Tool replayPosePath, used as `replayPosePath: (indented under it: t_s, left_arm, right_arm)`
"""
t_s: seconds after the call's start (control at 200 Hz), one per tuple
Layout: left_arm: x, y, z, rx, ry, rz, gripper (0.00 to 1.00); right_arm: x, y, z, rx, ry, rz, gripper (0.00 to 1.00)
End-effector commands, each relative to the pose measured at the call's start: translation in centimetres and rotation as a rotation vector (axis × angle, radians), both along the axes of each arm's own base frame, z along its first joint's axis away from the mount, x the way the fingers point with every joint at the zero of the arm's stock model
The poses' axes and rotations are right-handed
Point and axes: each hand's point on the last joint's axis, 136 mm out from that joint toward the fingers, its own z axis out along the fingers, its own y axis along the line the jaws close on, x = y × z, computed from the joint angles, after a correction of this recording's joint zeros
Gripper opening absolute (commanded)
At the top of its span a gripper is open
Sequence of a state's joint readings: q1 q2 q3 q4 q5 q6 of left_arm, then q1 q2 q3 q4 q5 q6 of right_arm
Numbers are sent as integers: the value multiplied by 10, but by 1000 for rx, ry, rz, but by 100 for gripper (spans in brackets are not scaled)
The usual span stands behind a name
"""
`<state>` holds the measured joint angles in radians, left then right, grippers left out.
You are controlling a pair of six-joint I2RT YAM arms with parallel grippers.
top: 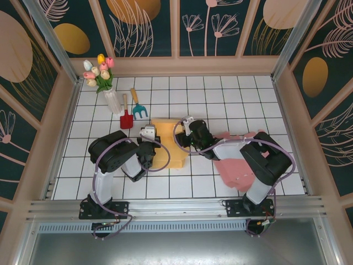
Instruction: Fold the paper box
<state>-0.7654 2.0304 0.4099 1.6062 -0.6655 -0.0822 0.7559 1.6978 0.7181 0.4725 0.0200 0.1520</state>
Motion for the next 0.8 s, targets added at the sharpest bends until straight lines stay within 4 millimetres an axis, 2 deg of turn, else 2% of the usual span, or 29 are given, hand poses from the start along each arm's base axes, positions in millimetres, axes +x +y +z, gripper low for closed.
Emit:
replayPosePath:
  t_s: [0.0, 0.43, 0.791]
  left_arm:
    - [-11, -10, 4, -19, -61, -66, 0]
    - [-24, -34, -6, 115, -77, -166, 0]
    - [-27, -40, -9, 141, -76, -207, 0]
  right_arm:
    - [10, -12, -8, -67, -19, -113, 54]
    - [-2, -33, -23, -107, -34, -141, 53]
    - [12, -43, -6, -78, -81, -255, 50]
